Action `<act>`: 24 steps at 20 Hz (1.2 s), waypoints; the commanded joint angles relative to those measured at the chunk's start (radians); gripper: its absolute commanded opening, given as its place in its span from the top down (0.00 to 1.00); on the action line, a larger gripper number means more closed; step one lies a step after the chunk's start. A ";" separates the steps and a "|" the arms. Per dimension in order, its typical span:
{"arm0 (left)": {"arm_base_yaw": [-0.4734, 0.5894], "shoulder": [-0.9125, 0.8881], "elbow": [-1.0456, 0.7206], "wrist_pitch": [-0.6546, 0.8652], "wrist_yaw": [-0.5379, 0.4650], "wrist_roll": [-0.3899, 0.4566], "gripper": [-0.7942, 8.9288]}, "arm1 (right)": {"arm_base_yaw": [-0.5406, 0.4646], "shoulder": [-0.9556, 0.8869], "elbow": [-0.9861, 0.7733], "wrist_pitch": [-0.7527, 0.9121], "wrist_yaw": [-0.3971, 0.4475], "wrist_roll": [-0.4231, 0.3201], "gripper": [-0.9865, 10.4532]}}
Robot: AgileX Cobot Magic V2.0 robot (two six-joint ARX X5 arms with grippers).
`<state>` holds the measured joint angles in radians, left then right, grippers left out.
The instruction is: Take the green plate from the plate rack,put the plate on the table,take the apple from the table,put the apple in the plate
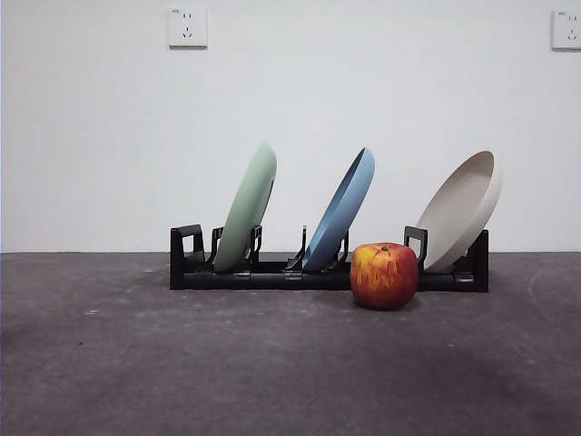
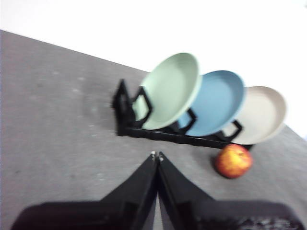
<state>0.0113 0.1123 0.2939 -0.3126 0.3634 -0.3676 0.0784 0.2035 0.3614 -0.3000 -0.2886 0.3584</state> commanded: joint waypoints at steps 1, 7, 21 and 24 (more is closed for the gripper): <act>0.003 0.060 0.065 -0.023 0.055 0.034 0.93 | 0.002 0.072 0.087 -0.076 -0.025 -0.096 0.92; 0.002 0.212 0.212 -0.151 0.197 0.182 0.93 | 0.002 0.215 0.269 -0.257 -0.135 -0.244 0.92; -0.003 0.451 0.454 -0.509 0.400 0.482 0.93 | 0.003 0.455 0.563 -0.748 -0.312 -0.525 0.92; -0.011 0.454 0.466 -0.534 0.398 0.503 0.93 | 0.003 0.464 0.564 -0.777 -0.310 -0.534 0.92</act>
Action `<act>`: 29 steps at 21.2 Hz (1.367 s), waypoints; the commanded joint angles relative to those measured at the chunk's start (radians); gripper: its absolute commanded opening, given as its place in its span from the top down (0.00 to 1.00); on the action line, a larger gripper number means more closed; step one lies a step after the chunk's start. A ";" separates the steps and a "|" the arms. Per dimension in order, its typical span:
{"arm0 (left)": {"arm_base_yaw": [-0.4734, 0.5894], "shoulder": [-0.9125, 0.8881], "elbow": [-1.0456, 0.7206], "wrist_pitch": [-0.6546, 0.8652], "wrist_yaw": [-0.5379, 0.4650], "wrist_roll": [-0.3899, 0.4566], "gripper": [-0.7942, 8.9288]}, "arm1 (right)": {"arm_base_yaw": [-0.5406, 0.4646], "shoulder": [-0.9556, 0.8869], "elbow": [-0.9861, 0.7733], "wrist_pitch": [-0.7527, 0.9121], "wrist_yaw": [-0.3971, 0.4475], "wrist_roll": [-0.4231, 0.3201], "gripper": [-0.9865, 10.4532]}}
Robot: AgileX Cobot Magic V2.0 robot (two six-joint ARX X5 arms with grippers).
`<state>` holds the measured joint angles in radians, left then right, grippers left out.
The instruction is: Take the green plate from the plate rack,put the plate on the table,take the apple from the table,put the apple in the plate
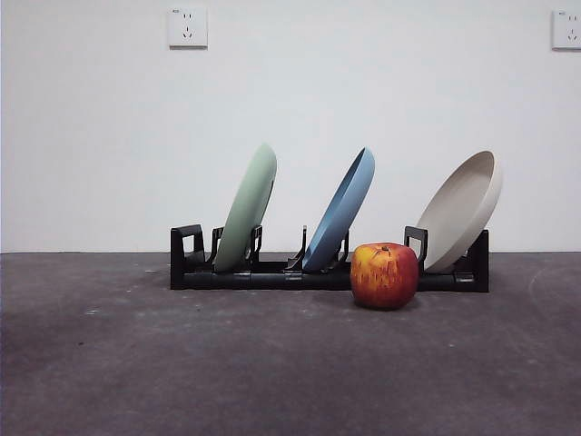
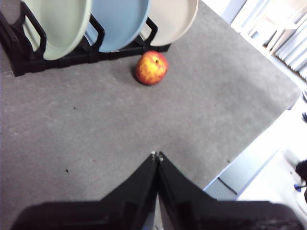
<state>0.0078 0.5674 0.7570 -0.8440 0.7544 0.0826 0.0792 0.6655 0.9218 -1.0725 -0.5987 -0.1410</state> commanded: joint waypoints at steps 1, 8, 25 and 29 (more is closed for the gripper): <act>-0.009 -0.001 0.003 -0.003 0.007 0.053 0.93 | 0.003 0.002 0.003 -0.006 0.002 -0.035 0.92; -0.009 0.000 0.003 -0.002 0.005 0.048 0.79 | 0.003 0.002 0.003 -0.005 0.002 -0.032 0.80; -0.009 0.000 0.003 0.081 0.007 -0.053 0.37 | 0.002 0.002 0.003 -0.003 0.002 0.002 0.34; -0.016 0.005 0.005 0.204 0.006 -0.122 0.37 | 0.003 0.003 0.003 0.003 0.002 0.005 0.34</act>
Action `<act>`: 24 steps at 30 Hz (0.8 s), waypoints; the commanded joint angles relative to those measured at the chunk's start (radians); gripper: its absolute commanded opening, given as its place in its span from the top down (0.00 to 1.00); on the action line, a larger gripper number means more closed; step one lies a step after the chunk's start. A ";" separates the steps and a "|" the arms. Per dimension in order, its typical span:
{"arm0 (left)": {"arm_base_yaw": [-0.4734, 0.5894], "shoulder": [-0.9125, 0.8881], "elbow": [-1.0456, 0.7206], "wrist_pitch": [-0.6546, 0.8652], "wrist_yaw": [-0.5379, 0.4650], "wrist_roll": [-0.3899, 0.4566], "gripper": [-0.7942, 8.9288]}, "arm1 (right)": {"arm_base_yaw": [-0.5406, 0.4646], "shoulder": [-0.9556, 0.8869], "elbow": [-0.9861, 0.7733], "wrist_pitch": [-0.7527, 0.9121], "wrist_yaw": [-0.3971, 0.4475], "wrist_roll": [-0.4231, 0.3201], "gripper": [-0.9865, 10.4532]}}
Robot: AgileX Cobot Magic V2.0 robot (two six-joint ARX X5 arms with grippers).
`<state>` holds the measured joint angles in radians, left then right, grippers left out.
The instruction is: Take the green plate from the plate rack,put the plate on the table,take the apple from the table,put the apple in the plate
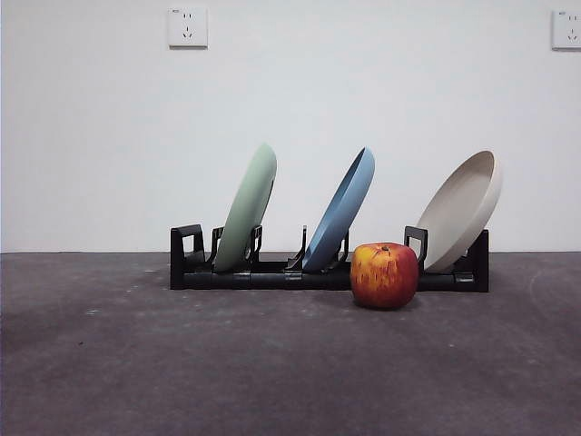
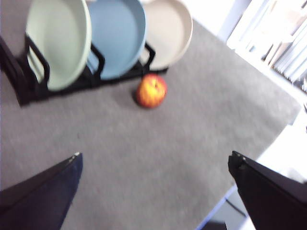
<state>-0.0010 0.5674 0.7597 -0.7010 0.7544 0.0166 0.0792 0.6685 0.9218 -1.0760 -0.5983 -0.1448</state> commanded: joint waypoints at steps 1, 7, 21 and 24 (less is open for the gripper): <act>-0.014 0.015 0.003 0.098 0.006 -0.074 0.37 | 0.003 0.001 0.003 0.006 0.001 0.009 0.34; -0.069 0.151 0.069 0.232 -0.051 -0.122 0.37 | 0.003 0.001 0.003 0.006 0.001 0.009 0.34; -0.260 0.731 0.473 0.349 -0.253 -0.076 0.37 | 0.003 0.006 0.003 0.006 0.001 0.009 0.34; -0.289 0.863 0.569 0.349 -0.284 -0.065 0.37 | 0.003 0.006 0.003 0.006 0.002 0.009 0.34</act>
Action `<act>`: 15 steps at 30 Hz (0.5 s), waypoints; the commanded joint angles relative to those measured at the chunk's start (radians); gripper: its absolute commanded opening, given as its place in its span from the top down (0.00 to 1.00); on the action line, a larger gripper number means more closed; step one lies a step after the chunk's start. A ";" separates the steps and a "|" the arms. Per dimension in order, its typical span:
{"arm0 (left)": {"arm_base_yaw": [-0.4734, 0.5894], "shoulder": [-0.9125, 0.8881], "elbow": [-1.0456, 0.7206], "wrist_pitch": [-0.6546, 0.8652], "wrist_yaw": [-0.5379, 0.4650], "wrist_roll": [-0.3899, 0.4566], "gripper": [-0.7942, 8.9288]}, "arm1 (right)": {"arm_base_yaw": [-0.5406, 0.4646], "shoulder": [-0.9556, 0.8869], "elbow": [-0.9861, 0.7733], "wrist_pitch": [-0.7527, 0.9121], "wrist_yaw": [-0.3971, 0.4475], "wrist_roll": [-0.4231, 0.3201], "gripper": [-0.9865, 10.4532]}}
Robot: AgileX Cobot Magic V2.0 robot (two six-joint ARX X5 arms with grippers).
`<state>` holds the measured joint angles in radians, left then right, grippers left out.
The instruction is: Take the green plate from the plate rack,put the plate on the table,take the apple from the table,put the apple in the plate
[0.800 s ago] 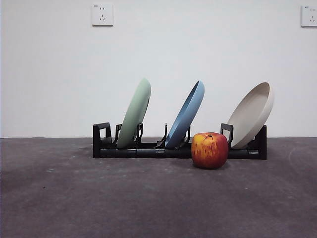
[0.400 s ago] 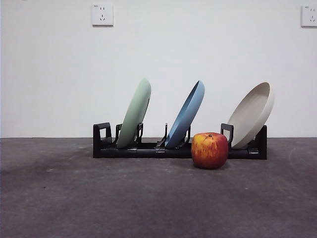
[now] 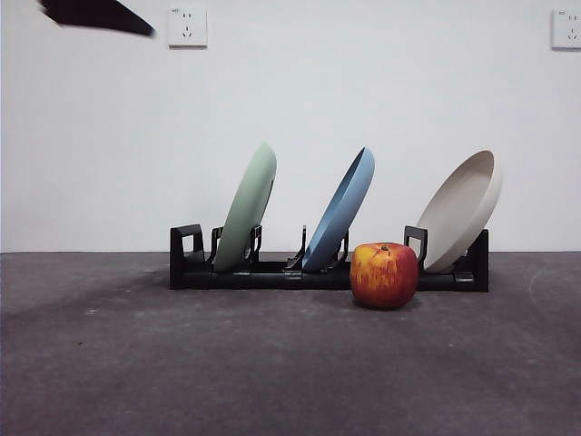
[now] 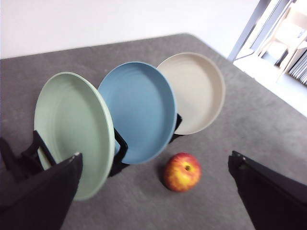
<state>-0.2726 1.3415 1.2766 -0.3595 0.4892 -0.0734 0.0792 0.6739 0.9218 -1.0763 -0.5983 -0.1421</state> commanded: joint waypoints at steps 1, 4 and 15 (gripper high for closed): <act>-0.024 0.133 0.084 0.010 -0.028 0.026 0.37 | 0.002 0.000 0.003 0.006 0.002 0.006 0.34; -0.043 0.251 0.166 0.025 -0.068 0.025 0.37 | 0.003 0.000 0.003 0.006 0.002 0.006 0.34; -0.089 0.555 0.319 0.088 -0.152 0.023 0.37 | 0.002 0.000 0.003 0.011 0.002 0.006 0.34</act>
<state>-0.3561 1.8759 1.5955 -0.2825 0.3450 -0.0605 0.0792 0.6743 0.9218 -1.0733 -0.5983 -0.1421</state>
